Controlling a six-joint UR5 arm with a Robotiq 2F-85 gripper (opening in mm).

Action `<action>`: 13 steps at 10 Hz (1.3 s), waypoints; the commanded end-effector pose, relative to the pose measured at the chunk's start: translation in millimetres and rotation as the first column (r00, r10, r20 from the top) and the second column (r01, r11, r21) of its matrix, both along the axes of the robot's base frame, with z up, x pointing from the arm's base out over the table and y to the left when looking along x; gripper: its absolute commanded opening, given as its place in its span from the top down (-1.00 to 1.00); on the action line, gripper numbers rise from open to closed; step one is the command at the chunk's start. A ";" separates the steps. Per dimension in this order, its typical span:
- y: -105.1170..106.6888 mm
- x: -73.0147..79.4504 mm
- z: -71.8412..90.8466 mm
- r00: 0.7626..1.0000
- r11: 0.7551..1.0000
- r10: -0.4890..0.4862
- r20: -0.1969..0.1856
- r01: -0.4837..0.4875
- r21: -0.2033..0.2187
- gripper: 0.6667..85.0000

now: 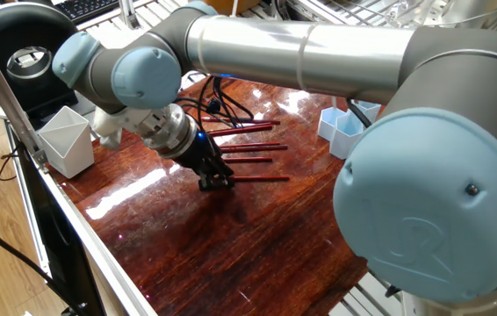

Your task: Put the pen into the pen holder

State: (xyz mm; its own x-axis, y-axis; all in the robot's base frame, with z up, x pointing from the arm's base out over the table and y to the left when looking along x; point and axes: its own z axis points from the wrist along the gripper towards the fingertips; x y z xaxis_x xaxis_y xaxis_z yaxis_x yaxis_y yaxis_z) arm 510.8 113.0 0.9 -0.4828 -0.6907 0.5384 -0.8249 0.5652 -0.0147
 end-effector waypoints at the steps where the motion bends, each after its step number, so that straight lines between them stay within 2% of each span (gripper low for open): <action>1: 2.1 2.5 -6.1 1.000 1.000 0.006 0.015 -0.006 0.001 0.30; 2: 3.1 4.6 -2.1 1.000 0.999 0.001 0.029 0.000 -0.037 0.46; 3: 13.3 3.6 5.0 0.999 0.996 -0.027 0.046 0.030 -0.078 0.68; 4: 27.6 3.7 3.5 0.996 0.995 -0.056 0.071 0.062 -0.075 0.98; 5: 28.9 7.5 -1.3 0.994 0.996 -0.054 0.090 0.060 -0.061 0.99; 6: 20.0 10.3 2.4 0.996 0.997 -0.035 0.080 0.039 -0.060 0.99; 8: 10.3 12.2 19.1 0.998 0.998 -0.016 0.065 0.020 -0.053 0.99; 9: 8.0 11.9 31.1 0.998 0.999 -0.015 0.062 0.018 -0.048 0.99; 11: 0.3 14.4 62.8 0.997 1.000 -0.013 0.071 0.014 -0.010 0.99; 13: -28.0 22.3 107.4 0.997 0.998 0.051 0.060 -0.053 0.041 0.99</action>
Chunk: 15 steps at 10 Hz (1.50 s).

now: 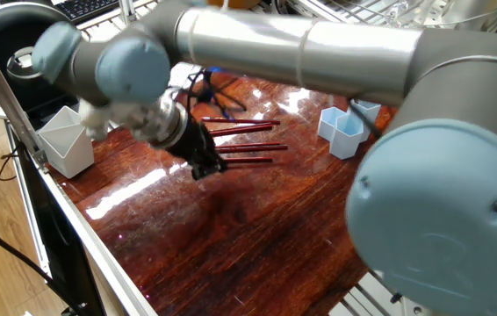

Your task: Put the pen into the pen holder

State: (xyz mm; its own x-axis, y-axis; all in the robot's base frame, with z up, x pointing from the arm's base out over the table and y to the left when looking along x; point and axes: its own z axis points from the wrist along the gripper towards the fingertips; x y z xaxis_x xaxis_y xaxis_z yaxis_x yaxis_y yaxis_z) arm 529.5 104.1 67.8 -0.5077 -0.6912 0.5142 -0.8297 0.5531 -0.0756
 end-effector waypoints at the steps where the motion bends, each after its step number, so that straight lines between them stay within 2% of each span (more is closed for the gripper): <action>1: -38.9 8.8 65.3 0.997 0.995 0.074 -0.009 -0.073 0.063 0.99; 2: -49.9 8.3 81.1 0.997 0.994 0.078 -0.010 -0.077 0.073 0.99; 3: -58.8 12.7 89.2 0.996 0.994 0.091 0.015 -0.091 0.052 0.99; 4: -62.6 16.5 94.4 0.995 0.996 0.089 0.051 -0.089 0.010 0.99; 5: -55.4 13.8 92.4 0.997 0.998 0.057 0.053 -0.059 0.031 0.99; 7: -27.2 3.3 82.1 0.998 0.991 -0.034 0.047 0.027 0.134 0.99; 8: -20.5 -1.7 80.9 0.995 0.986 -0.088 0.044 0.080 0.149 0.99; 9: -25.3 -0.9 82.3 0.987 0.984 -0.143 0.072 0.134 0.119 0.99; 11: -29.2 4.7 82.5 0.969 0.975 -0.211 0.127 0.200 0.095 0.99; 13: -27.3 3.9 82.0 0.971 0.975 -0.208 0.120 0.196 0.103 0.99; 15: -28.6 -8.2 85.4 0.987 0.984 -0.154 0.048 0.149 0.098 0.99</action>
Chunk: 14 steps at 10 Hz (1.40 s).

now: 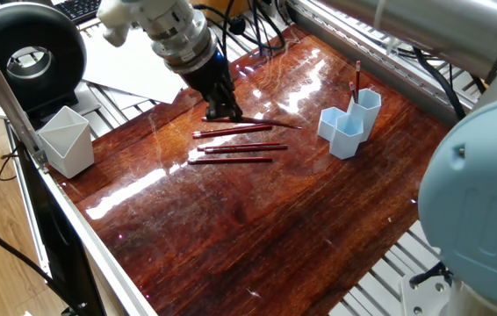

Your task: Put the pen into the pen holder

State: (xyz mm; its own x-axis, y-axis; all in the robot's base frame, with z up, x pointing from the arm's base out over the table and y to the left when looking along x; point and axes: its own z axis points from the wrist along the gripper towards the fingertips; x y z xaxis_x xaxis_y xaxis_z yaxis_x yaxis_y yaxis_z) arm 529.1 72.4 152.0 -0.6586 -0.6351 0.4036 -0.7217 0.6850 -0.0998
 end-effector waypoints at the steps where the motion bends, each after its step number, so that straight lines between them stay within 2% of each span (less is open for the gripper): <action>1: -22.0 -18.5 30.6 0.995 0.997 0.077 -0.059 -0.077 -0.002 0.99; 2: -46.6 -27.0 52.7 0.988 0.990 0.140 -0.063 -0.141 0.003 0.99; 3: -64.9 -29.4 62.0 0.980 0.982 0.191 -0.047 -0.191 0.001 0.99; 4: -77.1 -34.2 62.8 0.977 0.976 0.215 -0.012 -0.215 -0.024 0.99; 6: -85.4 -41.0 54.4 0.971 0.971 0.238 0.016 -0.238 -0.019 0.99; 8: -80.8 -54.7 54.3 0.984 0.984 0.177 -0.014 -0.177 -0.004 0.99; 9: -83.2 -60.9 56.5 0.991 0.991 0.131 -0.023 -0.131 -0.021 0.99; 10: -79.3 -63.2 55.3 0.998 0.998 0.059 -0.001 -0.059 -0.022 0.99; 11: -78.5 -57.6 53.8 0.999 0.999 0.015 0.042 -0.013 -0.029 0.99; 13: -81.5 -41.7 52.7 0.992 0.998 -0.026 0.127 0.032 -0.047 0.99; 14: -79.7 -30.6 50.8 0.985 0.999 -0.018 0.169 0.025 -0.038 0.99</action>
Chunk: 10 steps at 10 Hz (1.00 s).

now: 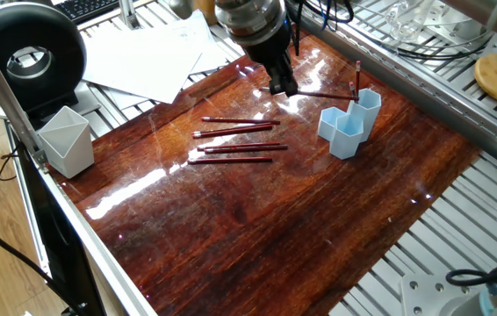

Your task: Put the pen into the pen holder

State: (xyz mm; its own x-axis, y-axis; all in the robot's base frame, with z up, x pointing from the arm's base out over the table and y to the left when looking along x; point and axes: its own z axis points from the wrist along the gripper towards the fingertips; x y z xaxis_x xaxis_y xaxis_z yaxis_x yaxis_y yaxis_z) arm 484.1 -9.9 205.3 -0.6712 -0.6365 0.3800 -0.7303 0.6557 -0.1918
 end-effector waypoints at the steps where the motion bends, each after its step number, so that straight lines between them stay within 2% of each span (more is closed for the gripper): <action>1: 7.4 20.4 -4.7 0.993 0.998 -0.046 0.110 0.043 0.035 0.99; 3: 10.4 19.6 -5.9 0.993 0.998 -0.050 0.107 0.045 0.047 0.99; 5: 16.6 -3.1 -6.0 0.999 0.997 -0.041 0.008 0.041 0.070 0.99; 6: 17.3 -8.1 8.0 1.000 0.996 -0.020 -0.003 0.020 0.088 0.99; 8: -8.7 -5.0 46.7 0.993 0.987 0.118 0.028 -0.120 0.107 0.99; 9: -19.8 -2.0 57.8 0.982 0.975 0.184 0.050 -0.189 0.121 0.99; 10: -27.8 2.2 61.8 0.969 0.959 0.236 0.078 -0.246 0.144 0.99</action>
State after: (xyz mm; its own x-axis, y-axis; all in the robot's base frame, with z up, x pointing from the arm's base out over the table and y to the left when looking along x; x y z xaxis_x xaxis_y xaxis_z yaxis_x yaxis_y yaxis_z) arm 484.6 -20.1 241.6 -0.6076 -0.7393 0.2903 -0.7922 0.5900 -0.1557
